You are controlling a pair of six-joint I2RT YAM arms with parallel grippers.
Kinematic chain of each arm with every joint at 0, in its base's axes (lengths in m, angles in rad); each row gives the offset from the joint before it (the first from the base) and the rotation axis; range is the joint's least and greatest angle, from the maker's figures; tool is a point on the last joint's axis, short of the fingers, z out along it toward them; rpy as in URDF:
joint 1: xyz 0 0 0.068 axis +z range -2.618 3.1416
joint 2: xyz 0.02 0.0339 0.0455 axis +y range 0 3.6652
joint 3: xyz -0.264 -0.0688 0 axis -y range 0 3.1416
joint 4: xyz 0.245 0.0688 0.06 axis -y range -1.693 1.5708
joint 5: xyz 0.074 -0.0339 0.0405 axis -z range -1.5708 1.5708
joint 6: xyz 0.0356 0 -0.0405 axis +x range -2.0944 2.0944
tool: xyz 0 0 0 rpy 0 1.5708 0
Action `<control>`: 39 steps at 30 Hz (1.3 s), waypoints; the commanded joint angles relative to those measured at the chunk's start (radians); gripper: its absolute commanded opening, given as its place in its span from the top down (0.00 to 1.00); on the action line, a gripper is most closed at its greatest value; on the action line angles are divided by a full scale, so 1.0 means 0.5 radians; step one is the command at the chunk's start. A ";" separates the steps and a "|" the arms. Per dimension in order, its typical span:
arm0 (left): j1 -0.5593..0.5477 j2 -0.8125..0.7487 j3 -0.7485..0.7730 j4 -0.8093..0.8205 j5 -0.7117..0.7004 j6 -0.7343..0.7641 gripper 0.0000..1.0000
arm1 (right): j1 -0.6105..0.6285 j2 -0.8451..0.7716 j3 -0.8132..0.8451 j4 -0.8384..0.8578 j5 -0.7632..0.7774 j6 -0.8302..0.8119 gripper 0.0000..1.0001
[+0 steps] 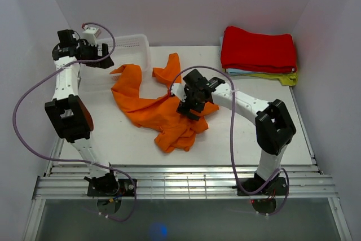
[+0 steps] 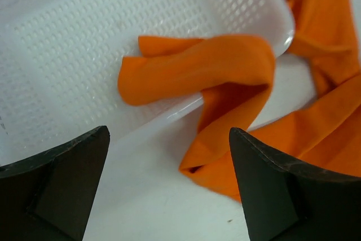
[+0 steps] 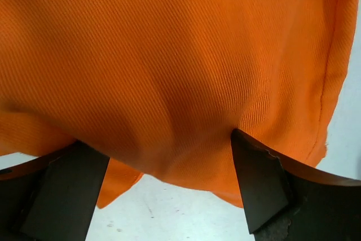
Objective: Fold and stack the trousers
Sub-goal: Move the trousers to the center of the board
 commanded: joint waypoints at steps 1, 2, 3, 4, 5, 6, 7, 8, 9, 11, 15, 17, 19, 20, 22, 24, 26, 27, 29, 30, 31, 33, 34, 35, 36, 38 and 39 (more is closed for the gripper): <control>-0.021 0.020 0.102 -0.467 -0.139 0.668 0.03 | 0.093 0.024 -0.011 0.171 0.391 -0.334 0.10; -0.021 0.029 0.047 -0.467 -0.170 0.821 0.03 | 0.133 0.057 -0.048 0.211 0.425 -0.365 0.10; -0.021 0.038 0.019 -0.464 -0.204 0.883 0.03 | 0.145 0.128 -0.057 0.220 0.462 -0.389 0.10; -0.021 0.053 -0.006 -0.464 -0.225 0.938 0.03 | 0.145 0.162 -0.066 0.223 0.514 -0.417 0.09; -0.021 0.063 -0.021 -0.464 -0.274 0.990 0.04 | 0.145 0.192 -0.072 0.236 0.542 -0.423 0.07; -0.021 0.075 -0.067 -0.427 -0.302 1.073 0.04 | 0.139 0.217 -0.097 0.248 0.566 -0.439 0.05; -0.021 0.105 -0.073 -0.409 -0.321 1.104 0.05 | 0.136 0.214 -0.118 0.260 0.609 -0.466 0.16; -0.021 0.133 -0.073 -0.369 -0.360 1.132 0.06 | 0.130 0.202 -0.137 0.272 0.625 -0.469 0.37; -0.021 0.203 -0.073 -0.335 -0.406 1.235 0.12 | 0.121 0.080 -0.170 0.260 0.643 -0.451 0.64; -0.027 0.262 -0.076 -0.289 -0.474 1.257 0.14 | 0.115 -0.012 -0.192 0.245 0.658 -0.439 0.92; -0.034 0.461 -0.006 -0.197 -0.698 1.279 0.32 | 0.060 -0.279 -0.281 0.242 0.701 -0.439 0.92; -0.034 0.559 0.080 -0.179 -0.735 1.236 0.49 | -0.011 -0.420 -0.327 0.196 0.714 -0.439 0.92; -0.031 0.605 0.171 -0.172 -0.744 1.154 0.66 | -0.084 -0.509 -0.385 0.177 0.708 -0.436 0.92; -0.034 0.630 0.211 -0.172 -0.753 1.114 0.71 | -0.179 -0.598 -0.464 0.174 0.701 -0.439 0.92; -0.034 0.710 0.291 -0.188 -0.790 1.040 0.80 | -0.287 -0.684 -0.551 0.177 0.683 -0.460 0.92; -0.034 0.756 0.353 -0.185 -0.821 0.957 0.90 | -0.440 -0.822 -0.670 0.193 0.665 -0.512 0.92; -0.031 0.781 0.393 -0.175 -0.858 0.899 0.98 | -0.593 -0.969 -0.750 0.193 0.640 -0.546 0.92; -0.031 0.787 0.393 -0.157 -0.870 0.874 0.99 | -0.643 -1.016 -0.769 0.187 0.607 -0.567 0.92; -0.028 0.793 0.414 -0.129 -0.894 0.819 1.00 | -0.744 -1.159 -0.818 0.187 0.582 -0.613 0.92; -0.031 0.793 0.423 -0.132 -0.888 0.807 1.00 | -0.763 -1.200 -0.876 0.180 0.582 -0.632 0.92; -0.031 0.793 0.427 -0.132 -0.879 0.795 1.00 | -0.784 -1.246 -0.913 0.174 0.570 -0.681 0.92; -0.031 0.790 0.457 -0.132 -0.855 0.770 1.00 | -0.790 -1.338 -1.032 0.165 0.566 -0.718 0.92; -0.031 0.796 0.479 -0.132 -0.861 0.755 1.00 | -0.793 -1.365 -1.069 0.165 0.569 -0.733 0.92; -0.031 0.805 0.500 -0.142 -0.870 0.745 1.00 | -0.796 -1.396 -1.100 0.165 0.569 -0.745 0.92; -0.031 0.808 0.528 -0.142 -0.873 0.736 1.00 | -0.796 -1.409 -1.137 0.165 0.572 -0.743 0.92; -0.031 0.802 0.540 -0.132 -0.885 0.730 0.98 | -0.800 -1.445 -1.149 0.159 0.560 -0.724 0.92; -0.028 0.796 0.546 -0.132 -0.873 0.724 0.94 | -0.803 -1.455 -1.155 0.150 0.548 -0.718 0.92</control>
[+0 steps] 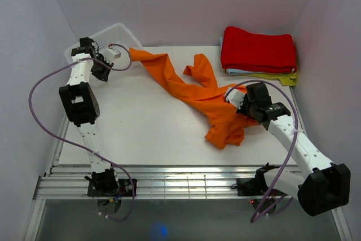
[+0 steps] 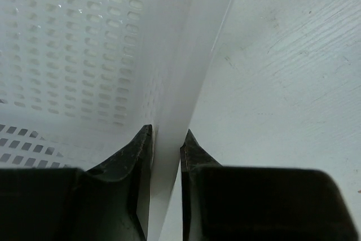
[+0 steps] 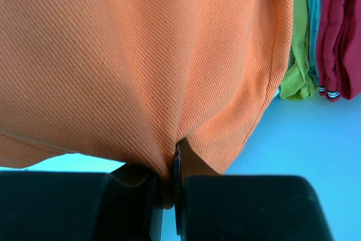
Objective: Fold and stack the trousers
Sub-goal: Move the trousers to the center of the board
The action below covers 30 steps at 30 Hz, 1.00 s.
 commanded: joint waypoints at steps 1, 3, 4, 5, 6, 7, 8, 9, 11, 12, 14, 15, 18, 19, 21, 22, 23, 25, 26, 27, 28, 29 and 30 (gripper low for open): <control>0.087 0.054 0.107 0.419 -0.151 -0.384 0.74 | -0.011 -0.062 -0.024 -0.013 -0.055 -0.048 0.92; 0.099 -0.056 0.073 0.422 -0.047 -0.387 0.47 | -0.011 -0.077 -0.039 -0.022 -0.046 -0.051 0.92; 0.102 -0.108 0.028 0.425 0.139 -0.384 0.20 | -0.014 -0.083 -0.064 -0.019 -0.024 -0.063 0.92; 0.105 -0.166 -0.006 0.428 0.229 -0.366 0.09 | -0.018 -0.107 -0.076 -0.013 -0.024 -0.082 0.92; 0.105 -0.279 -0.034 0.434 0.300 -0.344 0.07 | -0.024 -0.123 -0.088 -0.010 -0.030 -0.121 0.92; 0.105 -0.329 -0.068 0.398 0.474 -0.271 0.07 | -0.033 -0.144 -0.095 -0.007 -0.049 -0.140 0.92; 0.102 -0.369 -0.083 0.383 0.539 -0.219 0.09 | -0.036 -0.178 -0.107 -0.001 -0.058 -0.155 0.92; 0.090 -0.412 -0.099 0.382 0.558 -0.194 0.11 | -0.039 -0.187 -0.110 -0.004 -0.067 -0.177 0.92; 0.078 -0.397 -0.071 0.337 0.546 -0.108 0.16 | -0.039 -0.191 -0.116 -0.004 -0.055 -0.189 0.92; 0.075 -0.375 -0.041 0.291 0.558 -0.065 0.17 | -0.042 -0.187 -0.113 -0.010 -0.052 -0.189 0.92; 0.075 -0.290 0.069 0.116 0.607 0.084 0.18 | -0.048 -0.193 -0.119 -0.010 -0.036 -0.217 0.92; 0.072 -0.268 0.088 0.067 0.623 0.128 0.19 | -0.057 -0.206 -0.141 -0.013 -0.036 -0.238 0.92; 0.044 -0.259 0.006 0.014 0.608 0.284 0.23 | -0.115 -0.304 -0.241 0.030 -0.052 -0.404 0.92; 0.035 -0.271 -0.025 0.084 0.568 0.288 0.24 | -0.158 -0.365 -0.275 0.057 -0.052 -0.492 0.92; 0.041 -0.286 -0.053 0.164 0.500 0.227 0.26 | -0.198 -0.417 -0.349 0.125 -0.018 -0.569 0.92; 0.050 -0.304 -0.053 0.192 0.539 0.214 0.25 | -0.232 -0.442 -0.404 0.168 -0.012 -0.600 0.92; 0.062 -0.378 -0.062 0.201 0.604 0.208 0.23 | -0.247 -0.482 -0.423 0.180 -0.018 -0.628 0.92; 0.053 -0.500 -0.156 0.217 0.846 0.275 0.16 | -0.281 -0.534 -0.444 0.183 -0.061 -0.631 0.92; 0.005 -0.635 -0.199 0.238 0.898 0.300 0.14 | -0.287 -0.555 -0.454 0.183 -0.073 -0.625 0.92; -0.032 -0.694 -0.242 0.256 0.950 0.318 0.12 | -0.288 -0.568 -0.460 0.180 -0.088 -0.622 0.92; -0.075 -0.740 -0.304 0.275 0.969 0.358 0.09 | -0.288 -0.595 -0.475 0.177 -0.098 -0.616 0.92; -0.179 -0.783 -0.326 0.284 0.979 0.374 0.09 | -0.288 -0.605 -0.481 0.180 -0.104 -0.613 0.92; -0.247 -0.841 -0.353 0.284 0.954 0.392 0.08 | -0.291 -0.614 -0.490 0.174 -0.110 -0.606 0.92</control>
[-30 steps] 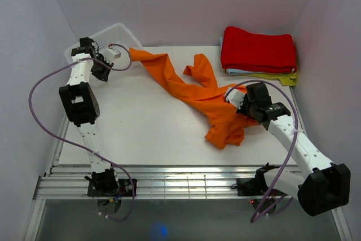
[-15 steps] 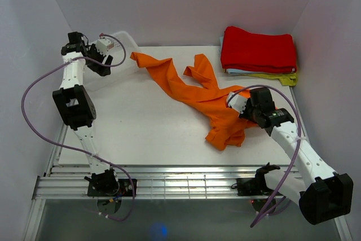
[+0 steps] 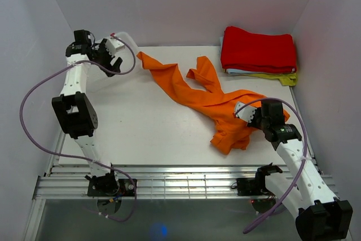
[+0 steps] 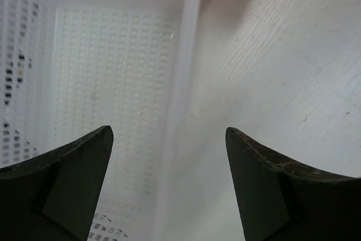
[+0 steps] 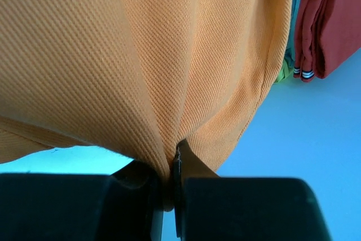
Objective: Fold and stack the trousers
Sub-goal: Move the trousers to the center of the board, then flatten the trousers out
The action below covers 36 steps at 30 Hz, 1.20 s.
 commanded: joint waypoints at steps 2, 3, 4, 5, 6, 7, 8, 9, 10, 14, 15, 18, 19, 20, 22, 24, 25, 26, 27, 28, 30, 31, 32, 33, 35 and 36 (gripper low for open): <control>-0.512 -0.416 -0.164 0.100 0.110 0.206 0.08 | -0.012 -0.068 -0.040 0.074 -0.025 -0.082 0.92; -0.593 -0.428 -0.222 0.155 0.031 0.210 0.08 | -0.012 -0.065 -0.046 0.074 -0.022 -0.076 0.92; -0.664 -0.434 -0.278 0.292 -0.107 0.194 0.07 | -0.012 -0.058 -0.056 0.071 -0.009 -0.070 0.92; -0.786 -0.413 -0.330 0.333 -0.169 0.185 0.07 | -0.012 -0.052 -0.065 0.067 0.000 -0.067 0.92; -0.833 -0.373 -0.318 0.364 -0.221 0.182 0.07 | -0.012 -0.049 -0.080 0.058 0.015 -0.070 0.92; -0.873 -0.255 -0.288 0.410 -0.267 0.176 0.07 | -0.018 -0.049 -0.089 0.058 0.024 -0.076 0.92; -0.934 -0.181 -0.245 0.447 -0.395 0.167 0.07 | -0.024 -0.055 -0.099 0.058 0.028 -0.082 0.92; -0.956 -0.110 -0.144 0.487 -0.454 0.139 0.07 | -0.037 -0.061 -0.114 0.061 0.025 -0.091 0.92; -0.987 0.037 -0.079 0.530 -0.504 0.130 0.07 | -0.046 -0.071 -0.120 0.064 0.021 -0.097 0.92; -1.060 0.387 0.215 0.481 -0.822 0.237 0.05 | -0.055 -0.068 -0.120 0.058 0.021 -0.088 0.92; -1.070 0.436 0.252 0.478 -0.875 0.301 0.05 | -0.061 -0.058 -0.114 0.061 0.028 -0.088 0.92; -1.076 0.590 0.304 0.505 -1.071 0.348 0.06 | -0.070 -0.037 -0.102 0.061 0.034 -0.082 0.92; -1.076 0.627 0.323 0.527 -1.126 0.354 0.10 | -0.073 -0.019 -0.093 0.064 0.034 -0.082 0.92; -1.073 0.682 0.332 0.527 -1.172 0.363 0.14 | -0.073 -0.009 -0.087 0.064 0.031 -0.088 0.92; -1.073 0.689 0.323 0.487 -1.262 0.369 0.46 | -0.089 0.024 -0.080 0.080 0.028 -0.104 0.92; -1.073 0.563 0.299 0.356 -1.058 0.348 0.66 | -0.125 0.070 -0.071 0.113 0.015 -0.119 0.92; -1.073 0.484 0.244 0.310 -0.959 0.323 0.74 | -0.144 0.086 -0.065 0.135 0.006 -0.122 0.92; -1.073 0.392 0.201 0.273 -0.861 0.311 0.94 | -0.165 0.104 -0.044 0.168 -0.003 -0.125 0.92; -1.073 0.175 0.146 0.245 -0.769 0.299 1.00 | -0.208 0.116 -0.025 0.187 -0.033 -0.128 0.92; -1.073 0.064 0.084 0.242 -0.646 0.280 1.00 | -0.227 0.147 -0.007 0.202 -0.052 -0.125 0.92; -1.076 -0.145 -0.066 0.193 -0.557 0.246 1.00 | -0.260 0.175 0.058 0.215 -0.098 -0.125 0.92; -1.073 -0.310 -0.103 0.132 -0.538 0.237 1.00 | -0.264 0.196 0.079 0.218 -0.107 -0.125 0.92; -1.073 -0.375 -0.140 0.080 -0.526 0.222 1.00 | -0.264 0.208 0.094 0.212 -0.117 -0.125 0.92; -1.070 -0.422 -0.186 0.000 -0.519 0.228 1.00 | -0.264 0.215 0.116 0.212 -0.129 -0.128 0.92; -1.051 -0.568 -0.247 -0.206 -0.480 0.231 1.00 | -0.270 0.227 0.125 0.212 -0.132 -0.168 0.92; -1.033 -0.630 -0.357 -0.249 -0.443 0.219 1.00 | -0.267 0.233 0.131 0.212 -0.144 -0.177 0.92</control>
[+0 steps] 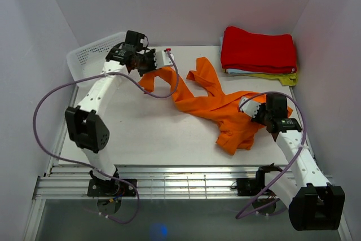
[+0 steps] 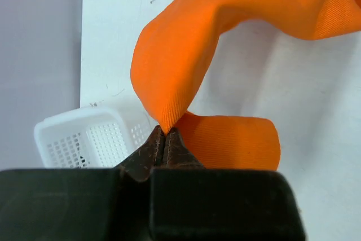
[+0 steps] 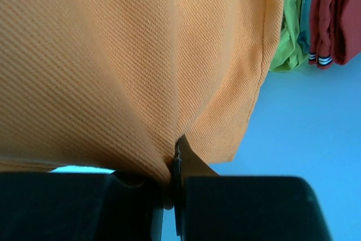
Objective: Fold and stack the trousers
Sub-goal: Flatten the trousers out
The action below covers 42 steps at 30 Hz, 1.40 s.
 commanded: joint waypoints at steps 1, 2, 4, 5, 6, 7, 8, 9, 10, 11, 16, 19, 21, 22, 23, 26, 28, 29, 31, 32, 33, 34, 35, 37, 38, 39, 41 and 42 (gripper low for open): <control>0.040 -0.366 -0.209 -0.369 0.253 -0.019 1.00 | -0.010 -0.001 0.102 0.071 -0.056 -0.122 0.92; 0.056 -0.513 -0.292 -0.379 0.265 -0.012 1.00 | -0.007 -0.007 0.108 0.059 -0.075 -0.131 0.92; 0.059 -0.658 -0.546 -0.379 0.250 -0.052 1.00 | -0.007 -0.035 0.163 0.013 -0.176 -0.128 0.92; 0.071 -0.722 -0.611 -0.394 0.241 -0.070 1.00 | -0.010 -0.047 0.200 -0.093 -0.219 -0.122 0.92; 0.090 -0.835 -0.669 -0.409 0.259 -0.086 1.00 | -0.004 -0.059 0.231 -0.143 -0.347 -0.103 0.92; 0.117 -0.891 -0.770 -0.415 0.269 -0.129 1.00 | -0.004 -0.099 0.283 -0.174 -0.387 -0.088 0.92; 0.175 -0.940 -0.817 -0.412 0.272 -0.138 1.00 | -0.004 -0.118 0.302 -0.208 -0.421 -0.073 0.92; 0.206 -1.020 -0.863 -0.388 0.244 -0.159 1.00 | -0.004 -0.133 0.314 -0.223 -0.467 -0.066 0.92; 0.273 -1.045 -0.936 -0.275 0.214 -0.223 1.00 | -0.004 -0.160 0.317 -0.232 -0.483 -0.069 0.92; 0.304 -1.057 -0.958 -0.201 0.186 -0.267 1.00 | -0.004 -0.170 0.317 -0.239 -0.498 -0.069 0.92; 0.360 -0.682 -0.781 0.222 -0.056 -0.589 1.00 | -0.001 0.056 0.378 -0.168 -0.434 0.083 0.92; 0.357 -0.262 -0.370 0.333 -0.111 -0.880 1.00 | 0.002 0.320 0.574 -0.171 -0.480 0.304 0.92; 0.360 -0.061 0.083 0.148 -0.076 -1.104 0.66 | 0.002 0.513 0.746 -0.150 -0.489 0.430 0.92; 0.357 0.022 0.194 0.082 0.062 -1.126 0.50 | 0.002 0.566 0.810 -0.153 -0.495 0.491 0.92; 0.354 -0.008 0.204 0.069 0.349 -1.172 0.25 | 0.002 0.612 0.884 -0.162 -0.523 0.601 0.92; 0.332 -0.380 -0.134 0.296 0.867 -1.230 0.02 | 0.002 0.674 1.130 -0.217 -0.624 0.740 0.92; 0.241 -0.642 -0.677 0.602 1.069 -1.163 0.02 | 0.002 0.625 1.243 -0.229 -0.746 0.792 0.92; 0.176 -0.883 -0.858 0.676 1.109 -1.102 0.02 | 0.002 0.606 1.277 -0.232 -0.783 0.826 0.92; -0.029 -1.066 -1.285 0.830 1.195 -0.882 0.06 | 0.005 0.560 1.375 -0.245 -0.839 0.848 0.92; -0.103 -1.133 -1.396 0.879 1.195 -0.838 0.08 | 0.008 0.548 1.400 -0.239 -0.845 0.854 0.92; -0.189 -1.195 -1.485 0.967 1.141 -0.813 0.10 | 0.008 0.530 1.424 -0.236 -0.845 0.860 0.92; -0.357 -1.192 -1.607 0.996 1.100 -0.768 0.13 | 0.008 0.523 1.458 -0.230 -0.842 0.872 0.92; -0.440 -1.180 -1.651 1.035 1.058 -0.758 0.21 | 0.005 0.520 1.474 -0.214 -0.839 0.875 0.92; -0.682 -1.119 -1.801 1.301 0.904 -0.807 0.28 | 0.005 0.505 1.504 -0.214 -0.842 0.909 0.92; -0.753 -1.098 -1.860 1.415 0.849 -0.810 0.30 | 0.008 0.502 1.517 -0.223 -0.860 0.924 0.92; -0.903 -1.052 -1.924 1.677 0.788 -0.798 0.30 | 0.008 0.496 1.526 -0.229 -0.866 0.958 0.92; -1.026 -0.987 -2.117 1.998 0.616 -0.694 0.30 | 0.014 0.493 1.559 -0.239 -0.885 0.980 0.92; -1.076 -0.938 -2.151 2.212 0.591 -0.639 0.29 | 0.017 0.487 1.566 -0.251 -0.888 0.986 0.92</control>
